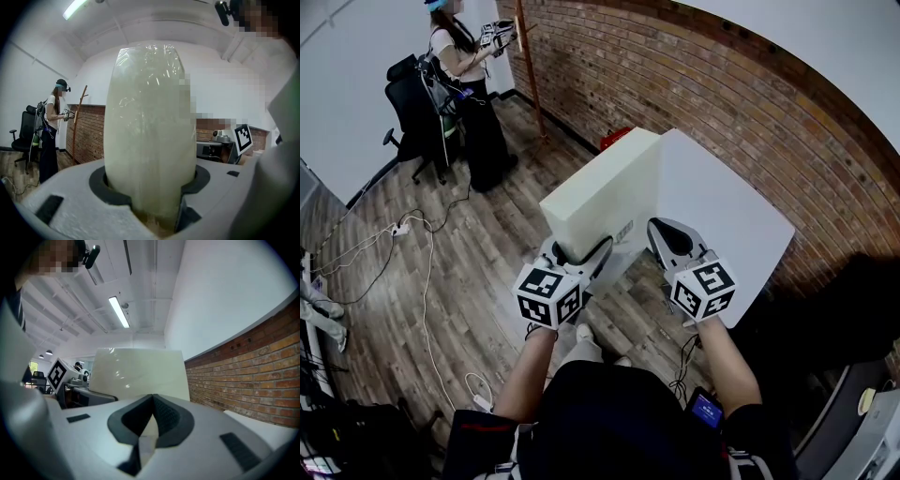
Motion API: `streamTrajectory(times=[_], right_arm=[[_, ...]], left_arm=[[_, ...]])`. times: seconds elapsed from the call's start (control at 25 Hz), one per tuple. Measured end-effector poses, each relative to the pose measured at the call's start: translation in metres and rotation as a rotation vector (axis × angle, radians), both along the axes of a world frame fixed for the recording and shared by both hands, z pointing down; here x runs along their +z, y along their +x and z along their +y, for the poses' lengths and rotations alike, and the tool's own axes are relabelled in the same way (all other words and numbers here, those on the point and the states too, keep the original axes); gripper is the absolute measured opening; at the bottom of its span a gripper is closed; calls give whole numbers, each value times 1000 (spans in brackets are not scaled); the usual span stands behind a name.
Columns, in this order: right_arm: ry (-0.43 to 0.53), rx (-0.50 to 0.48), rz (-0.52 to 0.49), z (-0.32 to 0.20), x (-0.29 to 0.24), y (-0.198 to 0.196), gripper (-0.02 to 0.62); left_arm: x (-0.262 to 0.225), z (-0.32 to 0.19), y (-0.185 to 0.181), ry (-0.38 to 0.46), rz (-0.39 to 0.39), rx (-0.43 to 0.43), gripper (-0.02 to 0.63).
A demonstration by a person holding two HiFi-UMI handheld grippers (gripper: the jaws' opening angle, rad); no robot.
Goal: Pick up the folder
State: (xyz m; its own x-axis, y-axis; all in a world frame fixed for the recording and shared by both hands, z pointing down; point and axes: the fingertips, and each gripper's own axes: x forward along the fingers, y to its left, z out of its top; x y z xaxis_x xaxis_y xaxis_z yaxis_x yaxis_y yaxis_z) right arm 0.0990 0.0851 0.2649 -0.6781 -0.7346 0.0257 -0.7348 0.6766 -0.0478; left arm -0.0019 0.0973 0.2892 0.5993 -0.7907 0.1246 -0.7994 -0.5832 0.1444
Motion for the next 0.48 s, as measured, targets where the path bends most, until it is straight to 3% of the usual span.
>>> streamTrajectory(times=[0.48], right_arm=[[5, -3, 5, 7, -3, -1, 29]], left_arm=[[-7, 6, 1, 11, 16, 3, 267]])
